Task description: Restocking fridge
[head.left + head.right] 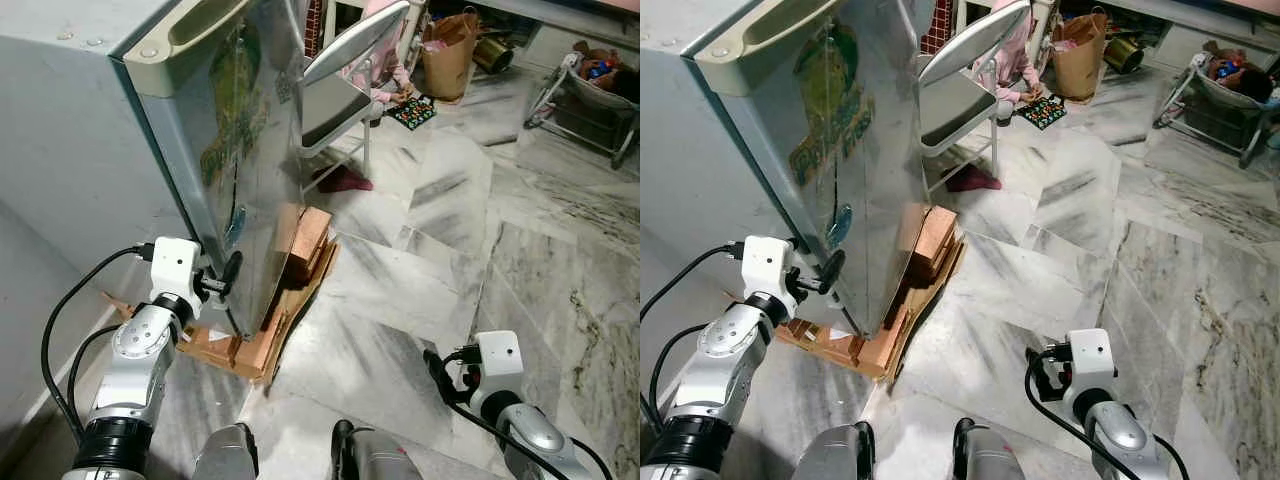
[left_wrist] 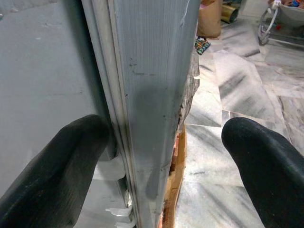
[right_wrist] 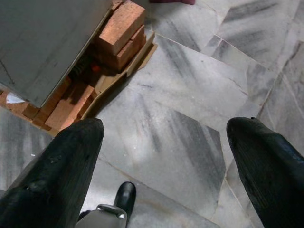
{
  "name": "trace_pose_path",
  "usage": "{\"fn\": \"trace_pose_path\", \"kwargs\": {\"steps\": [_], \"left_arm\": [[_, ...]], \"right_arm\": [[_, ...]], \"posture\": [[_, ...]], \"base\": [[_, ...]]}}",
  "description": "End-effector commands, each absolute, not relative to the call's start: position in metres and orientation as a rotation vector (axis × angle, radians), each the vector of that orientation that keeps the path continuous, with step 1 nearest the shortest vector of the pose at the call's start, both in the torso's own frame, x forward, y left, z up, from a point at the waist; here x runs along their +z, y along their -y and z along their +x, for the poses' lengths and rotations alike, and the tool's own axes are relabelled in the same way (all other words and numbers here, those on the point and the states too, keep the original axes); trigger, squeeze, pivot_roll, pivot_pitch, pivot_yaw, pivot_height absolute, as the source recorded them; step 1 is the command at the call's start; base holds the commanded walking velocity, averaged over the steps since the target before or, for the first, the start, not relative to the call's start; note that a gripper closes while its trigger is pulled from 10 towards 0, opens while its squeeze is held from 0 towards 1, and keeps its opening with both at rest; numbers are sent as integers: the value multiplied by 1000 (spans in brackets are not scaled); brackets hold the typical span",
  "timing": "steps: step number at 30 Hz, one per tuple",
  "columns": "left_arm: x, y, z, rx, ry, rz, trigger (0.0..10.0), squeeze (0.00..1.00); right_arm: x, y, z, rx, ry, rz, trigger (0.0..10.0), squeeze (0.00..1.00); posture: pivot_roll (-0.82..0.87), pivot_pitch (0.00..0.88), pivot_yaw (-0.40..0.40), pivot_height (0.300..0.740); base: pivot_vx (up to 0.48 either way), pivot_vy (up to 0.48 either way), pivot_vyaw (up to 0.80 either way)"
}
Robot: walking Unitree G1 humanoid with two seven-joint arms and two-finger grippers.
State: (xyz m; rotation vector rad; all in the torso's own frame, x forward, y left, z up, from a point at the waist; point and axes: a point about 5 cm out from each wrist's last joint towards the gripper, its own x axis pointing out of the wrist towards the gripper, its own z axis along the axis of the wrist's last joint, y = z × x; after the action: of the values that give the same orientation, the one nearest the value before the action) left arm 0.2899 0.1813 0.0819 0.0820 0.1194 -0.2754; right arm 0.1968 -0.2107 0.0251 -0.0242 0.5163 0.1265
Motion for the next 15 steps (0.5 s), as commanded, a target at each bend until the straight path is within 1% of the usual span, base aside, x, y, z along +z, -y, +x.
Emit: {"fn": "trace_pose_path", "kwargs": {"steps": [1, 7, 10, 15], "left_arm": [[104, -170, 298, -321, -17, 94, 10000, 0], [103, -167, 295, -370, -38, 63, 10000, 0], [93, -164, 286, -412, -82, 68, 10000, 0], [86, -167, 285, -406, -100, 87, 10000, 0]], "right_arm": [[19, 214, 194, 127, -536, -31, 10000, 0], [10, 215, 196, 130, -550, -32, 10000, 0], [3, 216, 198, 135, -558, -27, 10000, 0], [-2, 218, 200, 158, -570, -25, 10000, 0]], "posture": [[36, 153, -54, 740], [38, 150, -50, 740], [40, 149, -48, 740], [45, 149, -52, 740]], "base": [[0, 0, 0], [0, 0, 0], [0, 0, 0], [0, 0, 0]]}}
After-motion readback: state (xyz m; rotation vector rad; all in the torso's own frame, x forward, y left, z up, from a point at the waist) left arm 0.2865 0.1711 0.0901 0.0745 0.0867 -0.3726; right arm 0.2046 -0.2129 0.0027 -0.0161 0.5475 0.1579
